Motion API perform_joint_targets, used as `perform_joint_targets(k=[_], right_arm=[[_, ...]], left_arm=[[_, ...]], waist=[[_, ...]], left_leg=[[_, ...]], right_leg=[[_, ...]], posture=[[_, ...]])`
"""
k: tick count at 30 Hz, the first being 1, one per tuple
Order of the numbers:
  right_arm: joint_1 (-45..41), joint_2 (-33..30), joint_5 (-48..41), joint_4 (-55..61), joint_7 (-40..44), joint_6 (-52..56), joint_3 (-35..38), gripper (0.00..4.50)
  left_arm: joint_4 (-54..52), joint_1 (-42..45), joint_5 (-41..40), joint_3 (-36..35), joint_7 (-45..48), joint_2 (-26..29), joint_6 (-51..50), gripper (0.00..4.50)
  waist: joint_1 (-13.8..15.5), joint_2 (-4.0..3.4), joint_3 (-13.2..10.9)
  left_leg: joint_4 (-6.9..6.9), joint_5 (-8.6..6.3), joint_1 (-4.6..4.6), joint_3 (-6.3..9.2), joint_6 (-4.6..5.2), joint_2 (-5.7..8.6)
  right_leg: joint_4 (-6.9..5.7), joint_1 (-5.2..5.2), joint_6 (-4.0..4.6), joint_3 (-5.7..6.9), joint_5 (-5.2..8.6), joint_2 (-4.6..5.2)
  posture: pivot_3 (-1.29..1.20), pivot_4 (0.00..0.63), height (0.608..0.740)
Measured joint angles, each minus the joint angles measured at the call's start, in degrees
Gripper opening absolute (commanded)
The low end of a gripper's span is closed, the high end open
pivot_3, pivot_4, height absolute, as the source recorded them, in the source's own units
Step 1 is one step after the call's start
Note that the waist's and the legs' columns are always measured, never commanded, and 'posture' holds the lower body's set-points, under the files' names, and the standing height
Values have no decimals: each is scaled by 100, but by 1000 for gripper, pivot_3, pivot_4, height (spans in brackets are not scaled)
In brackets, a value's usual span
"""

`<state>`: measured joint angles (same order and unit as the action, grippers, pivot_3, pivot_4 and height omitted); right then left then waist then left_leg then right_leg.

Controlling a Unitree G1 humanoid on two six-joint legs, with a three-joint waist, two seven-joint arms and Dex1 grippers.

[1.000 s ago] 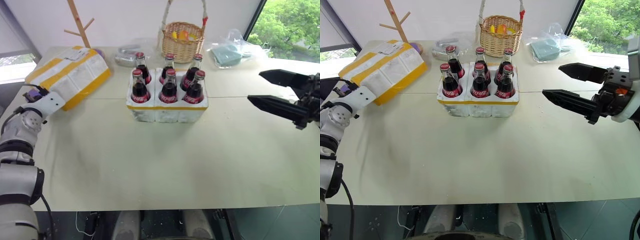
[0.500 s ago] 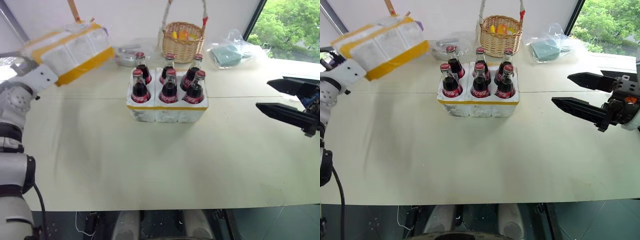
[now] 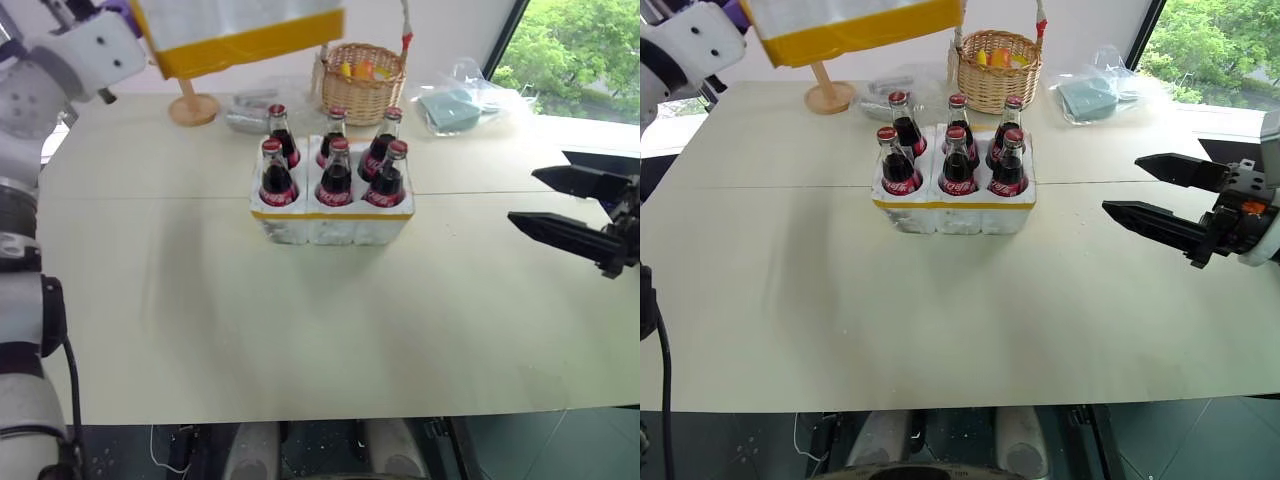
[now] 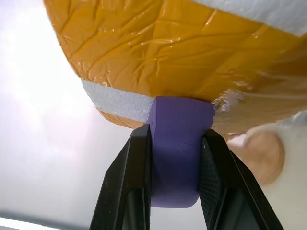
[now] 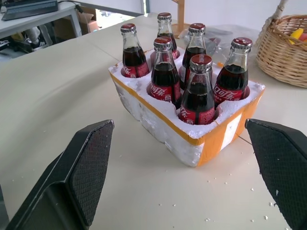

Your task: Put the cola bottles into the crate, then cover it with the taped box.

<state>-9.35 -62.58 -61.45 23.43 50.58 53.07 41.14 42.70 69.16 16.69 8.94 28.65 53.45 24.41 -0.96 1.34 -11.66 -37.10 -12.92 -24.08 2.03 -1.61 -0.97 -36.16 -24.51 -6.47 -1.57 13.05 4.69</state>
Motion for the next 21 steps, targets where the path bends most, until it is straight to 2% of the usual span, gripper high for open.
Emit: perform_joint_targets(k=[9,15,21], right_arm=[[-16,40,42,-5,-74,-66,-120,4500],[-77,77,42,-5,-167,-97,-271,4500],[-140,99,36,-4,-265,-98,-287,4500]], left_arm=[[-1657,-843,-627,-265,772,-165,-280,1140],[-2037,-1174,-740,-301,937,-416,-245,1140],[-2031,-1266,-631,-242,1078,-499,215,1140]], waist=[[27,0,0],[29,0,0],[29,-1,0]], left_leg=[[-5,0,-1,1,1,1],[-6,1,-1,1,1,1],[-5,1,1,1,1,1]], right_leg=[[-2,2,-1,-1,0,0],[-2,2,-1,-1,-1,0],[-2,2,-1,-1,-1,0]], posture=[[0,150,739],[0,150,739],[0,150,739]])
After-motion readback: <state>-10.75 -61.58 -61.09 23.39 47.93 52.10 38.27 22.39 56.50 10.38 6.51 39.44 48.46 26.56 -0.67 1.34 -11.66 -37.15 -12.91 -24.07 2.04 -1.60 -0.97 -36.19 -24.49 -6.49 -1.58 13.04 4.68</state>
